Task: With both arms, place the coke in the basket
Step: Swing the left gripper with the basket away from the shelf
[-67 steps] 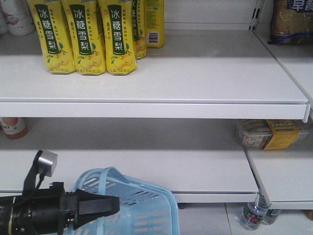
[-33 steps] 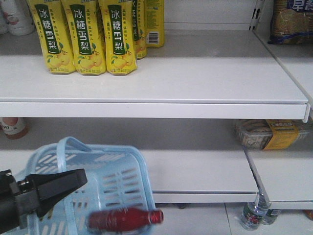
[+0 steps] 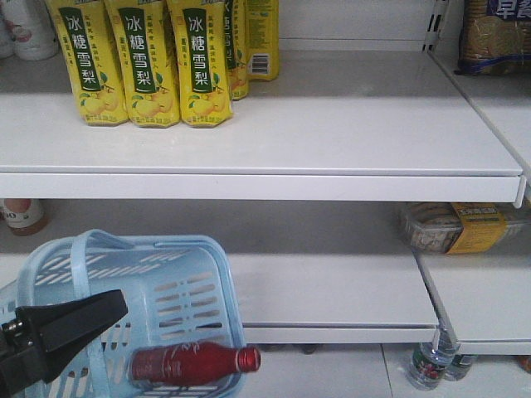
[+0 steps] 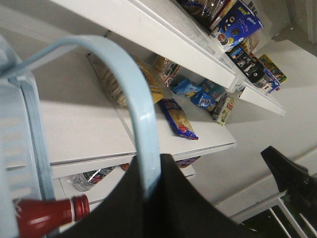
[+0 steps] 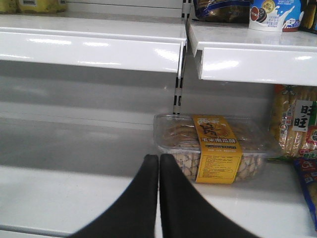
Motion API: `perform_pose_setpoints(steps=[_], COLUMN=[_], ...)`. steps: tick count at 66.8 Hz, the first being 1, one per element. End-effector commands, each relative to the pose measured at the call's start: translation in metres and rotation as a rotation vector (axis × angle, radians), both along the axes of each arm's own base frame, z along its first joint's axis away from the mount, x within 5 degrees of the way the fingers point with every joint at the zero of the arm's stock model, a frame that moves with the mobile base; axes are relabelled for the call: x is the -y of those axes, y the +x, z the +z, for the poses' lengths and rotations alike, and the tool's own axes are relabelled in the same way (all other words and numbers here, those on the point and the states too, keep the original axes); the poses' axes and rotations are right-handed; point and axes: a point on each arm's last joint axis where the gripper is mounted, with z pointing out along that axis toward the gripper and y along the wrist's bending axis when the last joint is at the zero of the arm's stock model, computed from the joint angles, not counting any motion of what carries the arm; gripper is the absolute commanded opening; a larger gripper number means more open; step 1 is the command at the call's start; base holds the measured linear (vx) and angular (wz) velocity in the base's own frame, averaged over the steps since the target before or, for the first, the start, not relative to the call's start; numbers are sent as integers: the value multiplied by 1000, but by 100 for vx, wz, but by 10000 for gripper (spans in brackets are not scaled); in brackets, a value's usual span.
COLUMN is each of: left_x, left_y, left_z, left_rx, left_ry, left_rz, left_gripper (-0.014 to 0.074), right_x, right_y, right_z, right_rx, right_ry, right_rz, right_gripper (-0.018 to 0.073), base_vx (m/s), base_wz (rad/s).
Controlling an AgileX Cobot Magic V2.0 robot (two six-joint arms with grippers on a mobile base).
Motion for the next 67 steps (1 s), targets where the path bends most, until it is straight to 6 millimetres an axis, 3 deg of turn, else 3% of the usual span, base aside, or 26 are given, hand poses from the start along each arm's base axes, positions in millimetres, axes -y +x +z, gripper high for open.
perform_pose_setpoints(steps=[1, 21, 36, 50, 67], left_x=[-3, -22, -50, -57, -63], left_y=[-2, -16, -12, -22, -40], left_z=[15, 12, -14, -22, -30], left_rx=[191, 633, 479, 524, 599], left_ry=[-38, 213, 476, 799, 840], left_rz=[39, 237, 491, 452, 496], left_gripper=[-6, -6, -6, -6, -6], right_x=[1, 1, 1, 1, 1], right_y=[0, 0, 0, 0, 0], right_z=[15, 15, 15, 15, 15], right_rx=[89, 89, 89, 89, 89], right_ry=[-3, -3, -3, -3, -3], right_rz=[-15, -15, -15, -15, -15], right_gripper=[-9, -9, -9, -9, -9], base_vx=[0, 0, 0, 0, 0], base_wz=[0, 0, 0, 0, 0])
